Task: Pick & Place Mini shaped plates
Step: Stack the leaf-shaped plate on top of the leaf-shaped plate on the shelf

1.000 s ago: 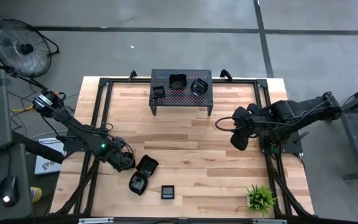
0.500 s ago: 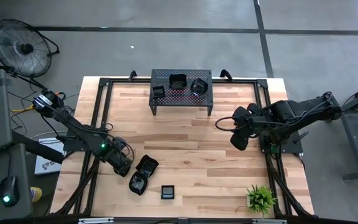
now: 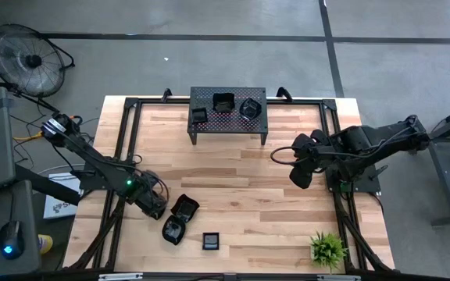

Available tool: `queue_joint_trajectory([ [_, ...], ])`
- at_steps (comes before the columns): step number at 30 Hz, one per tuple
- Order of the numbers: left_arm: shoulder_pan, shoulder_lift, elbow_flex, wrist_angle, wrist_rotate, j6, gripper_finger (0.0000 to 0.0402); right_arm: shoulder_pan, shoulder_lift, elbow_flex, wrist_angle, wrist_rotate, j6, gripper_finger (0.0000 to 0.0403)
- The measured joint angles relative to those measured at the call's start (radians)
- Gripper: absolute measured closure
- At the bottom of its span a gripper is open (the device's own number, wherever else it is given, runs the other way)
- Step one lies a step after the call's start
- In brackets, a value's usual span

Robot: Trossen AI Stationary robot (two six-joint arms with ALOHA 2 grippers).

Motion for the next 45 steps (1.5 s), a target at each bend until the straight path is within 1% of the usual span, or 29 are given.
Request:
queue_joint_trajectory([
  [6, 0.0, 0.0, 0.081, -0.125, -0.043, 0.006, 0.0401, 0.0, 0.0, 0.0, 0.001, 0.0, 0.001, 0.0253],
  [12, 0.0, 0.0, 0.166, -0.196, -0.151, 0.016, 0.0401, 0.0, 0.0, 0.0, 0.044, 0.001, 0.0, 0.0253],
  [17, 0.0, 0.0, 0.224, -0.287, -0.173, 0.017, 0.0401, 0.0, 0.0, 0.0, 0.061, 0.001, 0.0, 0.0253],
  [19, 0.0, 0.0, 0.252, -0.321, -0.198, 0.016, 0.0401, 0.0, 0.0, 0.0, 0.067, 0.006, -0.007, 0.0253],
  [23, 0.0, 0.0, 0.311, -0.363, -0.288, 0.017, 0.0401, 0.001, 0.0, 0.0, 0.133, 0.024, -0.061, 0.0253],
  [28, 0.001, 0.0, 0.371, -0.357, -0.433, 0.023, 0.0401, 0.009, 0.0, 0.0, 0.268, 0.026, -0.189, 0.0253],
  [30, 0.001, 0.0, 0.387, -0.355, -0.492, 0.024, 0.0401, 0.015, 0.004, 0.0, 0.315, 0.053, -0.193, 0.0253],
  [32, 0.013, 0.0, 0.4, -0.356, -0.548, 0.026, 0.0401, 0.015, 0.008, 0.0, 0.348, 0.084, -0.16, 0.0253],
  [36, 0.077, 0.0, 0.423, -0.33, -0.606, 0.143, 0.0401, 0.02, 0.045, 0.0, 0.381, 0.132, -0.069, 0.0253],
  [38, 0.126, -0.001, 0.429, -0.286, -0.618, 0.242, 0.0401, 0.029, 0.076, 0.0, 0.396, 0.134, -0.025, 0.0253],
  [41, 0.207, -0.001, 0.435, -0.18, -0.629, 0.43, 0.0401, 0.048, 0.133, 0.0, 0.447, 0.13, 0.013, 0.0253],
  [43, 0.258, -0.001, 0.436, -0.088, -0.624, 0.554, 0.0401, 0.065, 0.173, 0.0, 0.497, 0.129, 0.021, 0.0253],
  [45, 0.313, -0.001, 0.436, -0.004, -0.58, 0.674, 0.0401, 0.083, 0.213, 0.0, 0.561, 0.118, -0.019, 0.0253],
])
